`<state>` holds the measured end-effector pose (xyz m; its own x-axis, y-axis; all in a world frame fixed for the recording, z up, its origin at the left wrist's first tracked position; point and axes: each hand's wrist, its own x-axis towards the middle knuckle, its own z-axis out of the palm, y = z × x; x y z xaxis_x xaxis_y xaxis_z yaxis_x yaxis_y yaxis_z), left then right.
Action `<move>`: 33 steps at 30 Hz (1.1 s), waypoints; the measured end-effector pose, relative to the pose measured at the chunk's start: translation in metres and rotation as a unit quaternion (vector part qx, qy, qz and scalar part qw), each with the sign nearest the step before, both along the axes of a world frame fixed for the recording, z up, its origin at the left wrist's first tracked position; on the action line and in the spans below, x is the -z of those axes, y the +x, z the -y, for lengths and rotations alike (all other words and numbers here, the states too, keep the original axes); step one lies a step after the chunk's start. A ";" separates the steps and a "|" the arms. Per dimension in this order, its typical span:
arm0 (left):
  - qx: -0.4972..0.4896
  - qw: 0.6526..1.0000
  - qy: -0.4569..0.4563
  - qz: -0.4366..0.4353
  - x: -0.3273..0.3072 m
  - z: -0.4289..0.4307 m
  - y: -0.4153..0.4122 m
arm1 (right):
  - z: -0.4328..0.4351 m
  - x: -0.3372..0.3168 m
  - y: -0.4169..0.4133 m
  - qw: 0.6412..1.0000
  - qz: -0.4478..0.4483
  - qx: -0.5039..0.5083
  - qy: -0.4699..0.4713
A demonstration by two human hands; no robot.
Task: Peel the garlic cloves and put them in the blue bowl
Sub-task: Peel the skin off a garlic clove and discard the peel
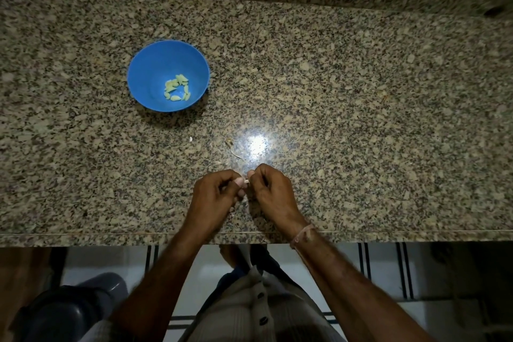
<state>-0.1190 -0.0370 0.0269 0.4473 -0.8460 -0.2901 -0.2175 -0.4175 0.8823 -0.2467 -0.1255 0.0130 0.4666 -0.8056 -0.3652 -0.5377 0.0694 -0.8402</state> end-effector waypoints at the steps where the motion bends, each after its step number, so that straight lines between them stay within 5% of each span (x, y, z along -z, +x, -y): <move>1: -0.001 0.999 -0.006 0.038 -0.001 0.000 -0.002 | 0.001 0.000 0.000 1.000 0.003 0.012 0.009; 7: 0.036 0.979 -0.054 0.194 -0.001 0.001 -0.009 | 0.001 0.001 0.000 0.993 -0.004 0.070 0.091; 11: -0.057 0.998 -0.006 0.029 0.000 0.003 -0.011 | 0.001 0.000 -0.003 0.987 0.037 0.080 0.136; 15: -0.112 0.982 0.027 -0.150 0.003 0.005 -0.008 | 0.006 -0.003 -0.007 0.978 0.099 0.066 0.174; 22: -0.110 0.970 0.053 -0.209 0.002 0.010 -0.014 | 0.003 -0.005 -0.002 0.996 0.058 0.000 0.069; 25: -0.136 0.938 0.063 -0.312 0.001 0.011 -0.021 | 0.000 -0.014 0.002 0.997 0.063 0.001 0.046; 33: -0.117 0.991 -0.029 -0.054 0.006 0.009 -0.025 | 0.005 -0.018 0.009 0.942 0.121 0.072 0.304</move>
<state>-0.1444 -0.0457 0.0214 0.6027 -0.7391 -0.3008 -0.0243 -0.3938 0.9189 -0.2380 -0.1306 0.0306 0.4974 -0.5435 -0.6762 -0.2837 0.6346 -0.7188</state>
